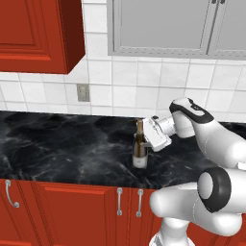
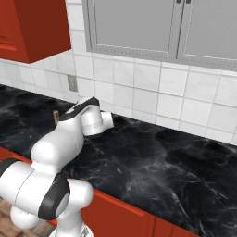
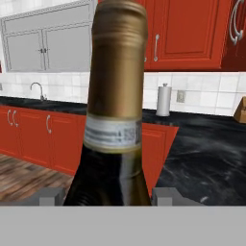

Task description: There is a wine glass and glass cup on the dining counter. Place the wine bottle next to the wine glass and the juice bottle next to the glass cup.

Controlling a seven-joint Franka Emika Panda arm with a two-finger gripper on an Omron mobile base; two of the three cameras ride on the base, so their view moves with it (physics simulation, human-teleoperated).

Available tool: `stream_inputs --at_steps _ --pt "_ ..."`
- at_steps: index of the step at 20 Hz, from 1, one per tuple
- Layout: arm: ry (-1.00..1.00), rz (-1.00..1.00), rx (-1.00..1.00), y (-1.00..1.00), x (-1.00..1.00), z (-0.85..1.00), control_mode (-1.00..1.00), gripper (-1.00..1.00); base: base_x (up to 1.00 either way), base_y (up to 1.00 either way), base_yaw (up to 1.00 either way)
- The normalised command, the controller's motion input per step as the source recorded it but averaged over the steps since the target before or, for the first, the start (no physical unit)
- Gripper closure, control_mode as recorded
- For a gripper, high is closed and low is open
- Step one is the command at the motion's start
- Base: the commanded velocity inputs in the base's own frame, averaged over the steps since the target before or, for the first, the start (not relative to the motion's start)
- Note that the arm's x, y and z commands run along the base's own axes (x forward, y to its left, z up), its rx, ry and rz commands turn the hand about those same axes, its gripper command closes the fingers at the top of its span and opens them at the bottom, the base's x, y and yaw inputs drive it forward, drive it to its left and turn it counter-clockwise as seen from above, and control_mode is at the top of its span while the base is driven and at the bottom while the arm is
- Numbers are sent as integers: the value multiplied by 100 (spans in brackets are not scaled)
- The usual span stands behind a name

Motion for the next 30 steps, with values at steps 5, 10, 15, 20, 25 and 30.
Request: stream_inputs --at_steps 5,10,15,20,25,30 --pt "0 0 0 0 0 0 -100 100 0 0 0" --pt "0 0 0 0 0 0 -100 100 0 0 0" --pt "0 0 0 0 0 0 100 100 -1 0 0" --pt "0 0 0 0 0 0 100 100 -31 0 0" --pt "0 0 0 0 0 0 100 100 -49 3 0" --pt "0 0 0 0 0 0 100 100 -50 3 0"
